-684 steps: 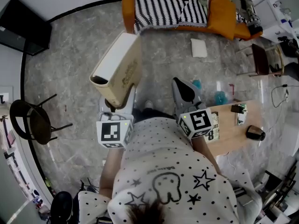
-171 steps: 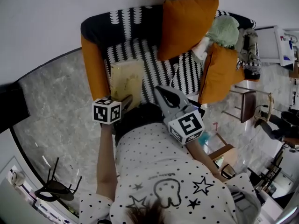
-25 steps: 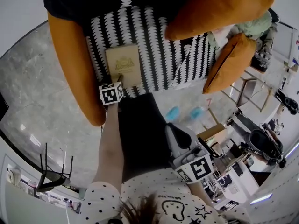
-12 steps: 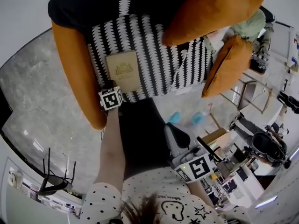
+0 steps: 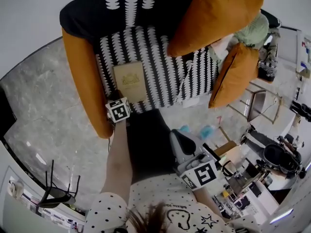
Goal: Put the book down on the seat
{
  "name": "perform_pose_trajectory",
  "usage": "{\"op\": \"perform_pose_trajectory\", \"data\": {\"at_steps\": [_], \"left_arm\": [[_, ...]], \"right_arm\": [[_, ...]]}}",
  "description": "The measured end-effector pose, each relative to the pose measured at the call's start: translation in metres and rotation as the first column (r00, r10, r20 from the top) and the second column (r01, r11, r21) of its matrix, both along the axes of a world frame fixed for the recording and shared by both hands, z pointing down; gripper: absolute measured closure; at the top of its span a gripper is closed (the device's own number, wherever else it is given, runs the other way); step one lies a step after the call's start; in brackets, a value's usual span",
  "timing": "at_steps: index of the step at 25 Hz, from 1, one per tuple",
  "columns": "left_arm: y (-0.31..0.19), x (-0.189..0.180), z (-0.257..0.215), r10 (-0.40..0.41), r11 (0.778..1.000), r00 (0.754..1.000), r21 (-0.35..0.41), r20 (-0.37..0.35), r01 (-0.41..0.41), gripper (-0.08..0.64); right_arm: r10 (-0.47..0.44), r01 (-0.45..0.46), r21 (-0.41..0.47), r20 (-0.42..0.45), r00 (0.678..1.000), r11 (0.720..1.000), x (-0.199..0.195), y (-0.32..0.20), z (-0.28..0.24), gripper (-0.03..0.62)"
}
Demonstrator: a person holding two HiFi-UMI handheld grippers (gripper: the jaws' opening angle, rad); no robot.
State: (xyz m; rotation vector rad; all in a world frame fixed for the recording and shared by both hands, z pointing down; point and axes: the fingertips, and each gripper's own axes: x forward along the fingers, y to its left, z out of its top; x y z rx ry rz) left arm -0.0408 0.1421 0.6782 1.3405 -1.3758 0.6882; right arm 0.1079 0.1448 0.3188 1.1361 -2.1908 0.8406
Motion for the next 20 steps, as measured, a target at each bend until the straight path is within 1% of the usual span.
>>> {"op": "perform_pose_trajectory", "data": {"at_steps": [4,7,12,15,18,20], "left_arm": [[-0.006,0.005,-0.016,0.006,0.999,1.0,0.039,0.009,-0.006,0.566],[-0.009,0.001,-0.024,0.006,0.998,1.0,0.058,0.021,-0.008,0.566],[-0.019,-0.005,-0.044,0.006,0.995,1.0,0.097,0.013,-0.007,0.566],[-0.027,-0.003,-0.051,0.014,0.992,1.0,0.123,0.014,-0.015,0.566],[-0.032,0.005,-0.056,0.027,0.991,0.999,0.131,0.022,-0.03,0.566],[-0.034,0.004,-0.064,0.033,0.989,0.999,0.143,0.027,-0.036,0.566]], "right_arm": [[0.003,-0.003,0.013,0.006,1.0,1.0,0.005,-0.001,-0.007,0.594],[0.007,-0.007,0.027,0.011,1.0,1.0,0.002,-0.001,-0.01,0.594],[0.016,-0.017,0.045,0.025,1.0,0.999,-0.003,-0.002,-0.016,0.594],[0.028,-0.03,0.052,0.029,0.999,0.998,0.003,-0.004,-0.014,0.594],[0.032,-0.033,0.058,0.03,0.999,0.998,0.013,-0.007,-0.012,0.594],[0.027,-0.029,0.065,0.033,0.999,0.997,0.011,-0.006,-0.015,0.594]]}}
